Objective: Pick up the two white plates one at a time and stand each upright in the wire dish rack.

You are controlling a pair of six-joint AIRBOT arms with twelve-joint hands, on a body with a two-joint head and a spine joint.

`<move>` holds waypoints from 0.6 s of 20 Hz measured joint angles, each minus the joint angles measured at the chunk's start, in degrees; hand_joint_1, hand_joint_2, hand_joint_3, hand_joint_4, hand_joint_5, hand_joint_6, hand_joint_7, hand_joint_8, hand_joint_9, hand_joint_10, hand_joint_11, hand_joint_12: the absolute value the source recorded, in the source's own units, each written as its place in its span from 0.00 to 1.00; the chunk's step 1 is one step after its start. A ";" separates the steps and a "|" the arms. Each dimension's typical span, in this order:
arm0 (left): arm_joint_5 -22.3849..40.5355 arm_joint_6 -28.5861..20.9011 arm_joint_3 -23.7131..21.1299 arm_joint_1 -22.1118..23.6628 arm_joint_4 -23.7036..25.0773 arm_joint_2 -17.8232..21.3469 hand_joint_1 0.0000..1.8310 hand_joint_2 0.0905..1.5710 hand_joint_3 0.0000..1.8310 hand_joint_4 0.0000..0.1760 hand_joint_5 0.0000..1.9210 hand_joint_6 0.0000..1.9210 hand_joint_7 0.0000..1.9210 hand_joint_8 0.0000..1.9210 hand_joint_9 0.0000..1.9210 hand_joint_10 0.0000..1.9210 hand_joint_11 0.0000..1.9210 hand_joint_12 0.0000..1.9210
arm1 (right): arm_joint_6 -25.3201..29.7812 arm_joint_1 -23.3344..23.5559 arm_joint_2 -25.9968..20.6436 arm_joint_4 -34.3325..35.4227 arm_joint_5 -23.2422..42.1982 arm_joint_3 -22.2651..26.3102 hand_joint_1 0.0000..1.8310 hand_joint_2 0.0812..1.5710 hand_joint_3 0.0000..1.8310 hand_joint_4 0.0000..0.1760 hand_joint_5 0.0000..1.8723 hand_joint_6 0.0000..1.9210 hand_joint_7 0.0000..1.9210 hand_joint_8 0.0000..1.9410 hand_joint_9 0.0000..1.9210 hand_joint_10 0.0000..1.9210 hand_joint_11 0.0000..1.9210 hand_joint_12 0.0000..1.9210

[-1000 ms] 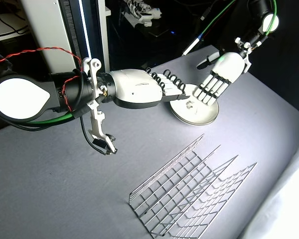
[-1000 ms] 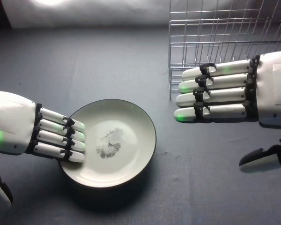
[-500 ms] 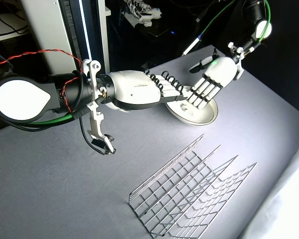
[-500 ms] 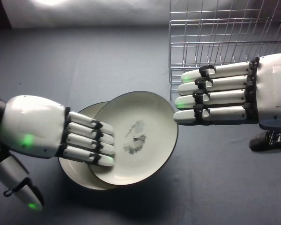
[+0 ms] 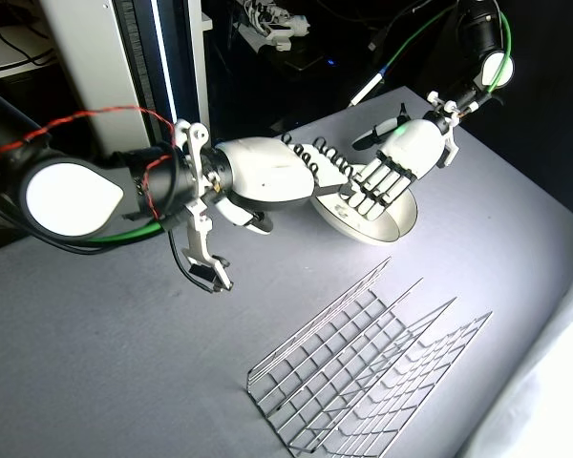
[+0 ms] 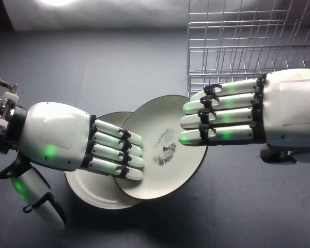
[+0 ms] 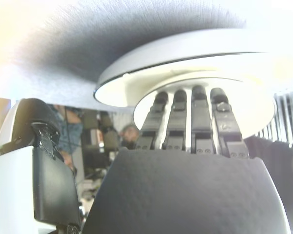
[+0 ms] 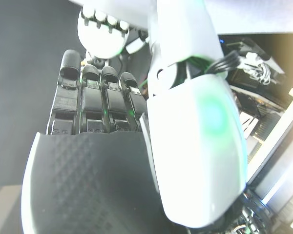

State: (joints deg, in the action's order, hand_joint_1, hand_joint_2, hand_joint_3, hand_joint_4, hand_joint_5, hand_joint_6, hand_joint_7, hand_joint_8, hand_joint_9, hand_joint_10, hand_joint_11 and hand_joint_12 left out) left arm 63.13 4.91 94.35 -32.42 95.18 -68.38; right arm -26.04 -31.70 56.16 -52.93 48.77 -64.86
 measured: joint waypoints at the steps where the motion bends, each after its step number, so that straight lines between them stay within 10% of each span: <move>1: -0.02 0.00 0.00 -0.02 -0.02 0.02 0.00 0.63 0.00 0.00 0.00 0.00 0.00 0.00 0.00 0.00 0.00 0.00 | 0.00 0.00 0.74 0.02 -0.13 -0.61 0.71 0.59 0.00 0.00 0.01 0.00 0.02 0.00 0.02 0.01 0.00 0.34; 12: -0.02 0.00 0.20 -0.02 0.00 -0.04 0.00 0.63 0.00 0.00 0.00 0.00 0.00 0.00 0.00 0.00 0.00 0.00 | 0.02 0.07 12.11 1.25 -4.57 -7.69 0.68 0.67 0.01 0.00 0.13 0.01 0.12 0.01 0.11 0.02 0.00 0.45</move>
State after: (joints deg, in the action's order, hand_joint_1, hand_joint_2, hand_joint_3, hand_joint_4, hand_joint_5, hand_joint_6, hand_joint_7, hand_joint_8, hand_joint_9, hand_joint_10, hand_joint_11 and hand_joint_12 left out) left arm 63.11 4.91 94.54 -32.45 95.18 -68.42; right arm -26.02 -31.64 68.27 -51.68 44.21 -72.55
